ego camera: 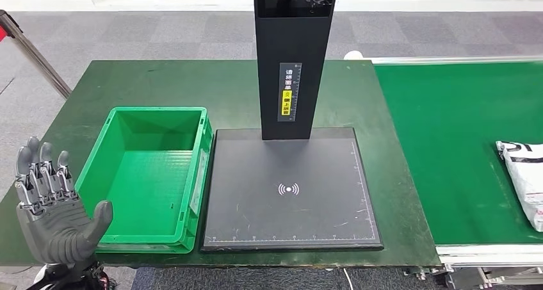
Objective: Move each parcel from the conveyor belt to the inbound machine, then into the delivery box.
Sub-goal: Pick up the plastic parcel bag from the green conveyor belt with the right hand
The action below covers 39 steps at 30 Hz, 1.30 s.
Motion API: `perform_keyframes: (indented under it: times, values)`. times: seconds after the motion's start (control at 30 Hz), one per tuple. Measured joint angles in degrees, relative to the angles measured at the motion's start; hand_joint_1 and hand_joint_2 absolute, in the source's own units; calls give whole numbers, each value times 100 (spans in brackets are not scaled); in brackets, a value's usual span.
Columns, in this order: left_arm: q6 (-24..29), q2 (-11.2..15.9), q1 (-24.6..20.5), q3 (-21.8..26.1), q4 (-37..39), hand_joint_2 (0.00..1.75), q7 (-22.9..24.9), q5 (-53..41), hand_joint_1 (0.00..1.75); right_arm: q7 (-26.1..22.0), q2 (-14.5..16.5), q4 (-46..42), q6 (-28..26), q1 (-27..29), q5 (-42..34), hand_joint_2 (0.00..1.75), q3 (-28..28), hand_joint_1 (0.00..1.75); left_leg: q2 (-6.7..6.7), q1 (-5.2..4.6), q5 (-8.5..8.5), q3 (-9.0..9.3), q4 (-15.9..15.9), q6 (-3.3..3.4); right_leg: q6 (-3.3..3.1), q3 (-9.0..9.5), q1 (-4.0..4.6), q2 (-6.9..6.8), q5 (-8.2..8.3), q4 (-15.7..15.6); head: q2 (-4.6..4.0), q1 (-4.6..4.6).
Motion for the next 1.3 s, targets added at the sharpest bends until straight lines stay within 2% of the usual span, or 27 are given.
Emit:
perform_keyframes:
  times: [0.2,0.53,0.67,0.87,1.3]
  values:
    - [39,-3,57,-22,-16,175,0,-56,0,193,87,-134,-34,218,-20,175,111,0,-15,0,0,1,1,1,3,-1,0,-13,-3,-1,0,-1]
    - [57,-19,-24,-118,79,175,1,-107,0,234,-15,190,23,277,196,175,120,0,-7,-2,1,0,1,3,5,0,-3,-11,-3,-1,0,0]
    - [-14,-19,-118,-118,151,175,2,-101,0,432,-65,573,-187,201,279,175,218,0,-7,-2,2,1,1,3,6,2,-3,-11,-3,0,0,-1]
    - [-38,-18,-246,-118,241,175,2,-101,0,614,-399,1715,-947,-78,361,175,391,0,-10,-3,3,1,2,5,8,3,-4,-11,-1,0,0,2]
    - [-63,-17,-323,-118,317,175,2,-101,0,638,-676,2791,-1185,-398,355,175,740,0,-8,-3,3,1,2,5,9,2,-4,-11,-1,0,0,-1]
